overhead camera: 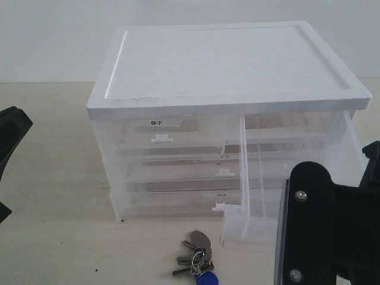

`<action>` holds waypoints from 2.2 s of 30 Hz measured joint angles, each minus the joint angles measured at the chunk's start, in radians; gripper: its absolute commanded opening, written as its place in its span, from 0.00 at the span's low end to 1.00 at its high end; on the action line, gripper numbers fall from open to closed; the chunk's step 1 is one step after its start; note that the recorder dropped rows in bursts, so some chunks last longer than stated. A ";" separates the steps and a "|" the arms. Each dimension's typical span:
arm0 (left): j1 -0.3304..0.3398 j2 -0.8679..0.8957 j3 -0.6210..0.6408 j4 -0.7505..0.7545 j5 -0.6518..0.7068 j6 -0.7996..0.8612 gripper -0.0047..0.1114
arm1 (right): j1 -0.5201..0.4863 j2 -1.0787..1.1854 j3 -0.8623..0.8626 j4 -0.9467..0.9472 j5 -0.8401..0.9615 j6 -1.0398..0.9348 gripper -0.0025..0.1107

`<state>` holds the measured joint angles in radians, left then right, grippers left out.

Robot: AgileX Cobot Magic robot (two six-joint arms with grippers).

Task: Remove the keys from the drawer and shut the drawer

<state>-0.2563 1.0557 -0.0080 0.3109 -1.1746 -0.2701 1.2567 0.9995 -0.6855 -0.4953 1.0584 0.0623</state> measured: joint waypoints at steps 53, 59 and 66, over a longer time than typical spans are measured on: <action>0.000 -0.002 0.000 0.178 -0.036 -0.024 0.08 | -0.947 0.191 -0.190 0.254 -0.322 0.168 0.32; 0.000 -0.002 0.000 0.180 -0.036 -0.024 0.08 | -0.952 0.244 -0.232 0.254 -0.338 0.142 0.02; 0.000 -0.002 0.000 0.180 -0.036 -0.024 0.08 | -0.952 0.247 -0.273 0.231 -0.333 0.127 0.02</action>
<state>-0.2563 1.0532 -0.0080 0.4906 -1.2107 -0.2936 0.3045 1.2462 -0.9587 -0.2644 0.7255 0.1889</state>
